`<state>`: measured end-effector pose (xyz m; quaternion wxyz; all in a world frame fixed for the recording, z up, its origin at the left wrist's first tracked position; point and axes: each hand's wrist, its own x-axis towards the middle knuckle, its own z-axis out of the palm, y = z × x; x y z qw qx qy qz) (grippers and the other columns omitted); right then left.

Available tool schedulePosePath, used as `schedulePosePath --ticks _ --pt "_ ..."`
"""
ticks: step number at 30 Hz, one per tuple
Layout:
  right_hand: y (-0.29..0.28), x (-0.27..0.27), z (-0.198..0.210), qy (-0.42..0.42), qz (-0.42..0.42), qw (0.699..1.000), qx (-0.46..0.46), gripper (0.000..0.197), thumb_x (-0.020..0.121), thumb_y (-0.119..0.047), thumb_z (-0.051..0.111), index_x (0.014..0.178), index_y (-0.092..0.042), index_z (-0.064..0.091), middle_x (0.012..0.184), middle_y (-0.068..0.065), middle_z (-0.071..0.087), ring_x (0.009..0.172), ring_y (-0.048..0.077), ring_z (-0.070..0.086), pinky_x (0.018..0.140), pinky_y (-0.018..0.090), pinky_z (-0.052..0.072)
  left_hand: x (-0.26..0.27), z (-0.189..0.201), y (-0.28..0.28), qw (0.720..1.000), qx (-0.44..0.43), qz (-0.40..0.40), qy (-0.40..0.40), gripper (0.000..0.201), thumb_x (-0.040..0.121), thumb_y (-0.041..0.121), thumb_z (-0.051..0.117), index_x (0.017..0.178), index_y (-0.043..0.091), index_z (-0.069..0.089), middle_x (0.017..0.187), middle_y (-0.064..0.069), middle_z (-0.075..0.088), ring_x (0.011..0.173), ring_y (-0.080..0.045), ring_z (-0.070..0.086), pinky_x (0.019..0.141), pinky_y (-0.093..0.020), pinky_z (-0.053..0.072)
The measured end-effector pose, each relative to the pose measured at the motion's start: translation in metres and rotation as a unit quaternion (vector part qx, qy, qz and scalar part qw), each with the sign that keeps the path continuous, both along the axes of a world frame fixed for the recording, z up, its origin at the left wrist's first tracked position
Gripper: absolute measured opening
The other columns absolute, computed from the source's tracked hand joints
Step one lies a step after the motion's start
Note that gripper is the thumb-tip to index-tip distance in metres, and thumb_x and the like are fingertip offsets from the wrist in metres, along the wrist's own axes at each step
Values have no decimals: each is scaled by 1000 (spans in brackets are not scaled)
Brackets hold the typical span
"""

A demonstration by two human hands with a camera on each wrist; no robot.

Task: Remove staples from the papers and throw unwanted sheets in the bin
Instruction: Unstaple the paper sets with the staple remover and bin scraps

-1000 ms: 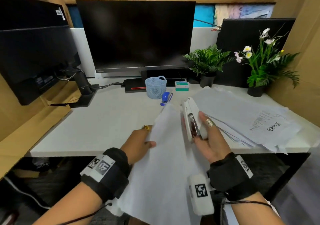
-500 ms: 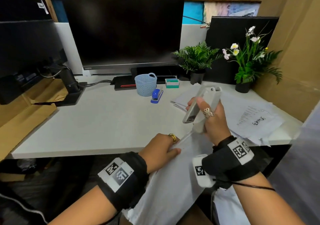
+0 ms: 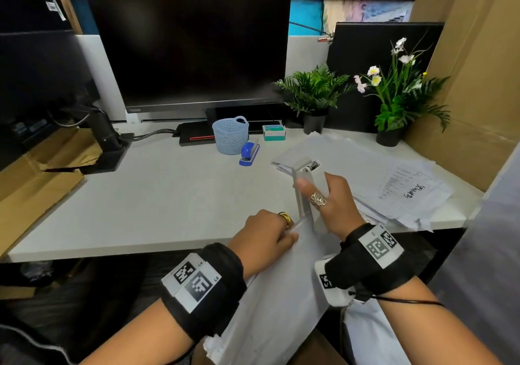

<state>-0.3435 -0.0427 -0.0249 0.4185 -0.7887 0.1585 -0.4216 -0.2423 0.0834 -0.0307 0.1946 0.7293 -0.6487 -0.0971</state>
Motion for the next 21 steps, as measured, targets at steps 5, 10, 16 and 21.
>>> schedulePosePath --ticks 5,10,16,21 --pt "3 5 -7 -10 -11 999 35 26 72 -48 65 50 -38 56 46 -15 47 45 2 42 48 12 30 -4 1 1 999 2 14 39 24 93 26 52 73 12 51 67 -1 50 70 -21 49 63 -28 34" --pt "8 7 -16 -9 8 998 69 32 71 -43 68 46 -30 53 44 -13 46 45 0 42 48 12 33 -7 2 1 998 40 0 55 18 90 23 57 78 10 58 73 -1 54 69 -14 51 59 -19 34" --pt "1 4 -7 45 21 989 137 38 76 -51 64 55 -24 48 49 -13 45 54 8 44 55 22 35 -6 4 -1 998 59 0 21 41 91 24 57 59 19 32 59 4 36 52 -7 33 48 -16 26" --pt "0 1 -7 38 18 984 172 38 78 -53 64 59 -21 54 52 -12 54 59 11 52 61 24 41 -11 6 -2 998 57 -6 22 44 90 22 58 57 18 30 57 4 33 50 -7 30 48 -15 28"
